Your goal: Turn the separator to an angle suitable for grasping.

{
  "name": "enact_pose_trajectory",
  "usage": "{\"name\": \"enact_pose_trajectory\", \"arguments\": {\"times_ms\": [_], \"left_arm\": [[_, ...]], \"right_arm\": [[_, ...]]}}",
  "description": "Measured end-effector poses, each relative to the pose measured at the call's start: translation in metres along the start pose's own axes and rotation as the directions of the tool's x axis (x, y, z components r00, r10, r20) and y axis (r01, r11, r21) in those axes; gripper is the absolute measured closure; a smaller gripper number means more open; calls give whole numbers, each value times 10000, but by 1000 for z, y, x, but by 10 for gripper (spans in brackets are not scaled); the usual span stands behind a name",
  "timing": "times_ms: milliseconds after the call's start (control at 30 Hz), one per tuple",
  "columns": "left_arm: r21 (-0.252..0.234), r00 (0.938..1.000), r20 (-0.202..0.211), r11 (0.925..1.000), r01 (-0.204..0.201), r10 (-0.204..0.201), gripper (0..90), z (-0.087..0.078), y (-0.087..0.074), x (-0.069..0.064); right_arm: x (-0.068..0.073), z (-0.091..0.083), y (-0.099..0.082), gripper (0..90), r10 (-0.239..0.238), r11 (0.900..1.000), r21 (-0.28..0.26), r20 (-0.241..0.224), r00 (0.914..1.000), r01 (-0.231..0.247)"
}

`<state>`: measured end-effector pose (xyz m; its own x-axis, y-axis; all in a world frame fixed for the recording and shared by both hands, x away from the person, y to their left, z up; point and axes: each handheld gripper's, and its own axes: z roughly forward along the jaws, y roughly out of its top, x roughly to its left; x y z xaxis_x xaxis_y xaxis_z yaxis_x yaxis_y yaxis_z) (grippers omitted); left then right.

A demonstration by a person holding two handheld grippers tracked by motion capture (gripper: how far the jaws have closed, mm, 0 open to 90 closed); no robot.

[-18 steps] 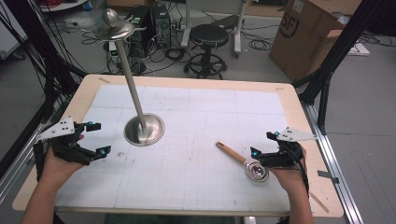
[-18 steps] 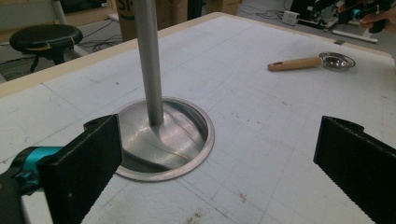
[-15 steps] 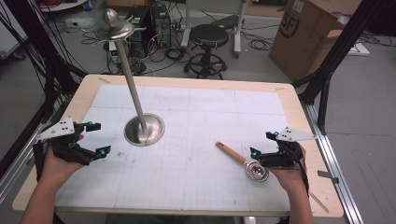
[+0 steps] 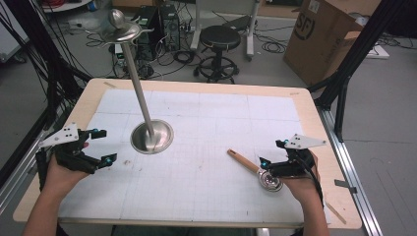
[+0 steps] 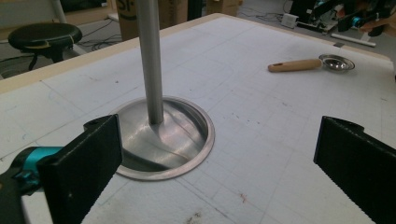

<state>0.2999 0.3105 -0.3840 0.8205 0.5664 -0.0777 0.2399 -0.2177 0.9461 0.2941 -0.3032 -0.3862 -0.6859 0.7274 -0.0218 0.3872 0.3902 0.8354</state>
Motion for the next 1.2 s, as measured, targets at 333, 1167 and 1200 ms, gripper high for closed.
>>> {"name": "enact_pose_trajectory", "arguments": {"times_ms": [333,1167,1200], "left_arm": [[101,10000,0,9999,-17,17,20,1,0,-1],[176,10000,42,9998,-39,38,20,2,-1,0],[171,10000,54,9998,-53,52,20,2,-1,0]], "right_arm": [[6,10,-1,149,-291,9974,657,-257,9992,307],[13,32,-4,335,-798,9654,2449,-481,9956,892],[14,33,-4,346,-816,9614,2598,-472,9955,911]]}}
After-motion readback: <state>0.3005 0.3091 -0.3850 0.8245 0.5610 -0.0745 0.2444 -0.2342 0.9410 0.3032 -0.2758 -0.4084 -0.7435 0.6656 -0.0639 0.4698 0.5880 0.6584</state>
